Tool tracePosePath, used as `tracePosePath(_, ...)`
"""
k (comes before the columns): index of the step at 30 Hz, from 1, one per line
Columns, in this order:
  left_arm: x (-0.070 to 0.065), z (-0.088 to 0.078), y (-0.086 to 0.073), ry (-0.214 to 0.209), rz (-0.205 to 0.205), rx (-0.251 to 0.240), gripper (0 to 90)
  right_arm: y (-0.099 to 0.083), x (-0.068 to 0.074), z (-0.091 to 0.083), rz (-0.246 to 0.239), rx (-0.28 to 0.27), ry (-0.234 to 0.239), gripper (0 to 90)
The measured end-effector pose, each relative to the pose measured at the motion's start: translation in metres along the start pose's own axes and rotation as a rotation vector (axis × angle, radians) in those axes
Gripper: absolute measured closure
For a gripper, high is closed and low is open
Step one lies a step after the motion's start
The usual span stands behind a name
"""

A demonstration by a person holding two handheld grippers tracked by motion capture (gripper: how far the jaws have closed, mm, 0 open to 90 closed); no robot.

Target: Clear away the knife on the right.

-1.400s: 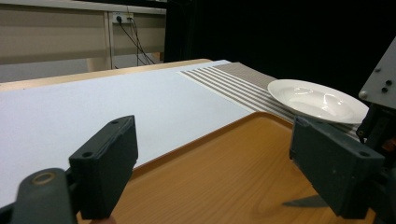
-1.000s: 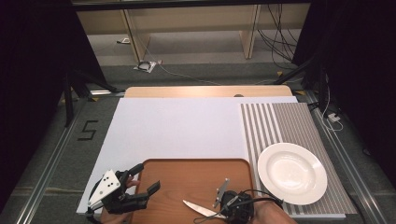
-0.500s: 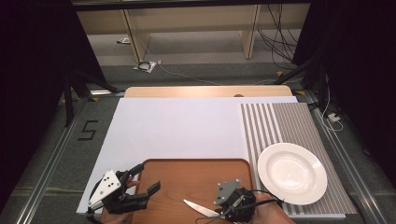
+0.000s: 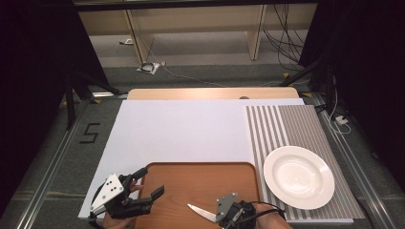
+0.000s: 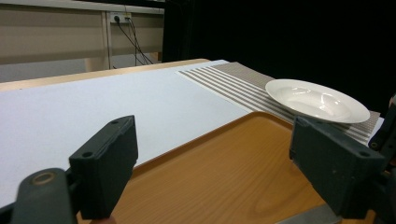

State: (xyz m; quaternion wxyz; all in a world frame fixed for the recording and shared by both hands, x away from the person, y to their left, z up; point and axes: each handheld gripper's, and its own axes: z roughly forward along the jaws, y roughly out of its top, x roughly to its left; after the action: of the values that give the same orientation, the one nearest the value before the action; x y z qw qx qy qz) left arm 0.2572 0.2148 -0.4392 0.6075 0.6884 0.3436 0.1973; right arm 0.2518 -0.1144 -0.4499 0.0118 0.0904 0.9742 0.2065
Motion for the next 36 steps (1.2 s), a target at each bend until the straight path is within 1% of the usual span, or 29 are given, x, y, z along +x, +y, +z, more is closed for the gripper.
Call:
tracePosePath(1, 0.0, 0.0, 0.0, 0.0, 0.0, 0.0, 15.4, -0.001, 0.0, 0.002, 0.006, 0.006, 0.006, 90.0)
tracePosePath(5, 0.0, 0.0, 0.0, 0.001, 0.0, 0.001, 15.4, -0.001, 0.0, 0.006, -0.006, 0.018, 0.009, 90.0)
tracePosePath(9, 0.0, 0.0, 0.0, 0.001, 0.0, 0.001, 15.4, -0.002, 0.002, 0.009, -0.015, 0.059, -0.02, 90.0)
tracePosePath(12, 0.0, 0.0, 0.0, 0.0, -0.001, 0.001, 15.4, -0.002, 0.001, 0.01, -0.029, 0.069, -0.029, 90.0)
tracePosePath(13, 0.0, 0.0, 0.0, 0.0, -0.001, 0.002, 15.4, -0.002, 0.002, 0.01, -0.02, 0.067, -0.035, 90.0)
tracePosePath(15, 0.0, 0.0, 0.0, 0.0, 0.0, 0.002, 15.5, -0.003, -0.001, 0.01, -0.035, 0.075, -0.043, 90.0)
tracePosePath(17, 0.0, 0.0, 0.0, 0.0, -0.001, 0.002, 15.5, -0.004, -0.003, 0.009, -0.016, 0.08, -0.054, 90.0)
tracePosePath(18, 0.0, 0.0, 0.0, 0.0, -0.001, 0.002, 15.4, -0.005, -0.004, 0.008, -0.018, 0.079, -0.061, 90.0)
tracePosePath(19, 0.0, 0.0, 0.0, 0.0, -0.002, 0.001, 15.5, -0.006, -0.005, 0.007, -0.001, 0.079, -0.065, 90.0)
tracePosePath(20, 0.0, 0.0, 0.0, 0.0, -0.002, 0.001, 15.4, -0.008, -0.007, 0.007, -0.009, 0.083, -0.071, 90.0)
tracePosePath(26, 0.001, 0.0, 0.0, 0.0, -0.003, 0.001, 15.4, -0.013, -0.012, 0.004, 0.006, 0.096, -0.113, 90.0)
tracePosePath(28, 0.001, 0.0, 0.0, 0.001, -0.001, 0.001, 15.4, -0.015, -0.013, 0.003, 0.021, 0.099, -0.116, 90.0)
tracePosePath(29, 0.001, 0.0, 0.0, 0.001, -0.001, 0.001, 15.5, -0.017, -0.014, 0.002, 0.019, 0.097, -0.118, 90.0)
tracePosePath(30, 0.0, 0.0, 0.0, 0.0, -0.001, 0.001, 15.5, -0.018, -0.014, 0.002, 0.029, 0.094, -0.124, 90.0)
tracePosePath(31, 0.001, 0.0, 0.0, 0.0, 0.0, -0.001, 15.4, -0.019, -0.015, 0.001, 0.027, 0.104, -0.127, 90.0)
tracePosePath(36, 0.001, 0.0, 0.0, 0.0, 0.0, 0.001, 15.4, -0.024, -0.016, -0.002, 0.044, 0.112, -0.148, 90.0)
